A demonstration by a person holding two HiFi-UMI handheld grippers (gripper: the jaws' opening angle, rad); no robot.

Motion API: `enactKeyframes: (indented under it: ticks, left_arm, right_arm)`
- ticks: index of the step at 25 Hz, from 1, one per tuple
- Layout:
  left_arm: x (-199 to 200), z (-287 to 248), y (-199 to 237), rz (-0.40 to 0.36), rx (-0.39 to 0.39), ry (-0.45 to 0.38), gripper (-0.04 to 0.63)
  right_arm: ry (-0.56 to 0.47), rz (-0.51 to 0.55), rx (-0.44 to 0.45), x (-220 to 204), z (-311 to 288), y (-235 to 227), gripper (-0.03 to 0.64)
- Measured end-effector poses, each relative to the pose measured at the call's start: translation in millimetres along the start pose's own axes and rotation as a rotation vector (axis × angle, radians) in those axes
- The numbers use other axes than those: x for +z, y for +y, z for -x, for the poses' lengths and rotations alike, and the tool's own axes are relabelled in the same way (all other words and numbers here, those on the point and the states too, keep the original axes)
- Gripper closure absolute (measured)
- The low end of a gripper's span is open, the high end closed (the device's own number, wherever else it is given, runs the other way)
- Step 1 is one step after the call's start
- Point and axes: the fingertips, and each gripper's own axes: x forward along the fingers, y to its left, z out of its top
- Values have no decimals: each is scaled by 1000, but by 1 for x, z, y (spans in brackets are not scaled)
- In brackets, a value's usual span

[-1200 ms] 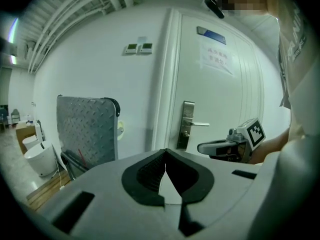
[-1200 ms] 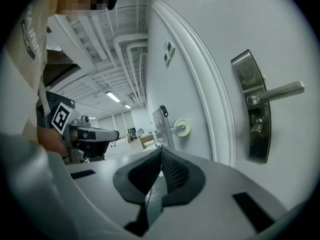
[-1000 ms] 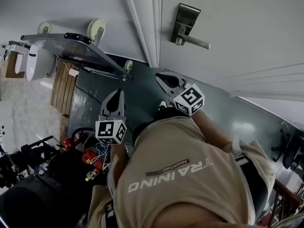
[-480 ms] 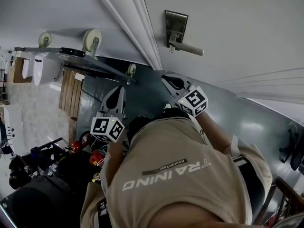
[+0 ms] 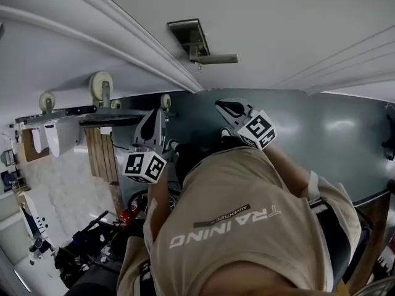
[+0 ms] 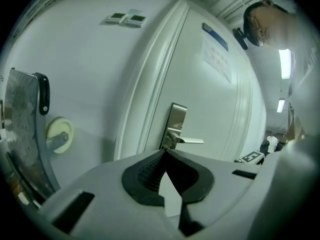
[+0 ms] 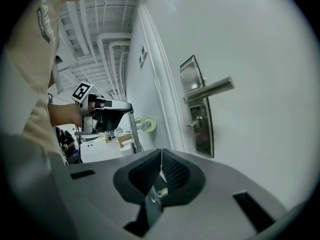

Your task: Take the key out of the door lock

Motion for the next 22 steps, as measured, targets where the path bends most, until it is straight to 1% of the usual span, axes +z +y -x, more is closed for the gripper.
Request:
enactKeyframes:
  ticks: [3,5,6,8,9,11,14,17,19,22]
  left_arm:
    - [-4,-3,10,-23,-10,14,586]
    - [-7,-8,11,-57,-31,31,586]
    - [-8,-12,9,-84,-53,36,586]
    - [-5,-21,1,-129,-108,38,586]
    - [-3,-24,-2,-141,-138,34,586]
    - [0,-36,-3,-161,-189,27,586]
    - [5,-52,2,-193,-246,22,586]
    - [20,-51,1,-231,-311,-4,586]
    - [26,-47,3,-252,-360,-4,586]
    - [32,-39,5,-226,-465,7,586]
  right_arm:
    - [5,3,-52,8,3,1,601]
    - [8,-3,-100,13,8,0,601]
    - [3,-3,-132,17,12,-2,601]
    - [-42,-1,-195,29,19,-4,601]
    - [-70,0,-217,36,20,-4,602]
    - [-94,5,-248,45,18,-4,602]
    - [-89,21,-285,51,7,-3,602]
    - [-72,10,-314,56,-11,0,601]
    - [-59,9,-327,61,-25,6,602]
    - [-49,-9,-356,69,-45,20,601]
